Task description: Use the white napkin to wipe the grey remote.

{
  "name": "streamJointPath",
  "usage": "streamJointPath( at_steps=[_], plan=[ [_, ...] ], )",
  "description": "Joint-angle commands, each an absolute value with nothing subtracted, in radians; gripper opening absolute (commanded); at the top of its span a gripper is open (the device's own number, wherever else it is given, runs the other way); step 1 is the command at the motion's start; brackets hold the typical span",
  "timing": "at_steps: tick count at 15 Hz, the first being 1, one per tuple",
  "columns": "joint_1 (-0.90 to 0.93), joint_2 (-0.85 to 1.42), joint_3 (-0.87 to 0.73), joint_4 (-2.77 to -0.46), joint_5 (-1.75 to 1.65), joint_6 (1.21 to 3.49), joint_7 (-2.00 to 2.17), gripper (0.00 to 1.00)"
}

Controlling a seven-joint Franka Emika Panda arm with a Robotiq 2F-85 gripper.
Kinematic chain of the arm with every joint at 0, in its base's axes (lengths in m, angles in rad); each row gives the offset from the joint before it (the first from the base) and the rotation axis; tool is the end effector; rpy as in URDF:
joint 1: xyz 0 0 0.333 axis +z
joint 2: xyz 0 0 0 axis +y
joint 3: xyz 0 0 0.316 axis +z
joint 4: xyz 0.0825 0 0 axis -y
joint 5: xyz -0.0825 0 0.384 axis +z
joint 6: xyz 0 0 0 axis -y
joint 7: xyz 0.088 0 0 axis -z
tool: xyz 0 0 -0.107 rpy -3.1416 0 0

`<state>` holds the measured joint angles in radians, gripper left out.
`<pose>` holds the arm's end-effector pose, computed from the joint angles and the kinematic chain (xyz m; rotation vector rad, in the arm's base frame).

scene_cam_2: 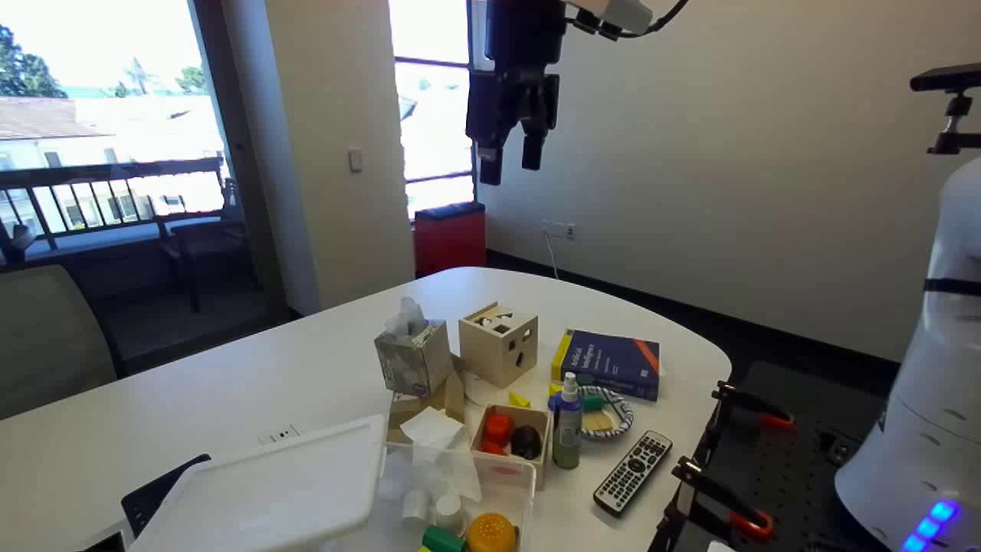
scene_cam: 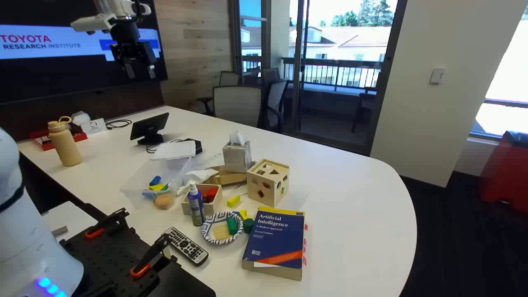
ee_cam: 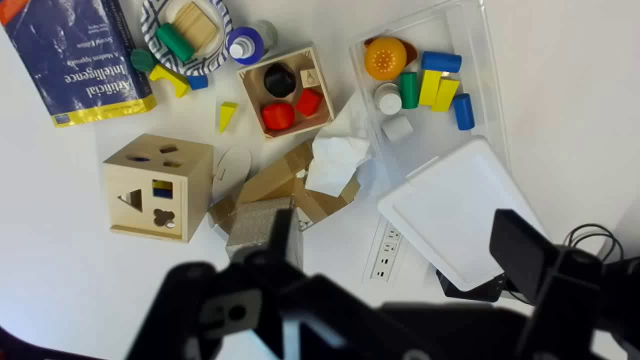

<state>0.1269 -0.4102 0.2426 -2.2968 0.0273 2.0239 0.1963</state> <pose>0.4106 0.1703 0.5152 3.0915 0.2314 0.2193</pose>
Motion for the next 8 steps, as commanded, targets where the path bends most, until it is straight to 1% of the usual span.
streamJointPath(
  at_steps=[1,6,8],
  plan=[
    [0.138,-0.408,0.233,-2.294,0.022,2.021,0.201,1.00],
    [0.138,-0.408,0.233,-2.294,0.022,2.021,0.201,1.00],
    [0.132,-0.361,0.230,-2.303,0.030,2.076,0.207,1.00]
  ],
)
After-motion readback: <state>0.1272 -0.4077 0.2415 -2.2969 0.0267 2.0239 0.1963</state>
